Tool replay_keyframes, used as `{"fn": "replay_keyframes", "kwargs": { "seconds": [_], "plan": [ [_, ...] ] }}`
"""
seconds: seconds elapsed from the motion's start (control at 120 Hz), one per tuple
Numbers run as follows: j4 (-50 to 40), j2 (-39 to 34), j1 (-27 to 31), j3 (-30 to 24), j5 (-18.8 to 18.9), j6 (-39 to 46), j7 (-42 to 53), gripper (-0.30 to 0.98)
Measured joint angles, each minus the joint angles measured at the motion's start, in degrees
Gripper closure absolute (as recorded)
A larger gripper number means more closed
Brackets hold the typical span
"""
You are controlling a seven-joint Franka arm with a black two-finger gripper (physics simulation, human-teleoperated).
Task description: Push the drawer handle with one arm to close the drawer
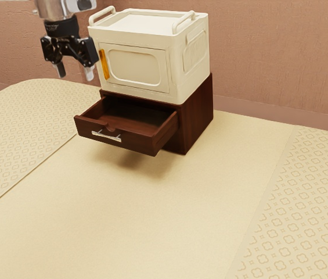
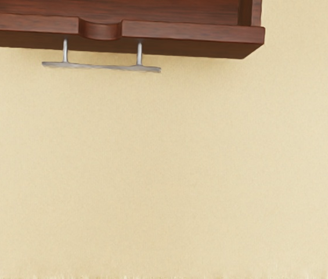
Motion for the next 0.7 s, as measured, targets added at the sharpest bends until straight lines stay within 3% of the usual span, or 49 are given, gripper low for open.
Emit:
{"fn": "replay_keyframes", "kwargs": {
  "seconds": [0.233, 0.342, 0.475, 0.533, 0.642, 0.7],
  "plan": [
    [0.4, 0.2, 0.0, 0.0, -0.1, -1.4, -0.1, 0.0],
    [12.4, -1.5, 0.0, -0.4, -2.0, -4.9, -0.3, 0.0],
    [15.1, -2.6, -0.1, -0.6, -4.1, -9.7, -1.6, 0.0],
    [3.0, -10.6, 0.7, -1.6, -4.0, -9.2, -2.2, 0.0],
    [-33.7, -36.8, 3.0, -6.0, -3.2, -3.4, -3.2, 0.0],
    [-48.0, -44.4, 3.7, -7.1, -3.0, 0.5, -3.6, 0.0]
  ]
}}
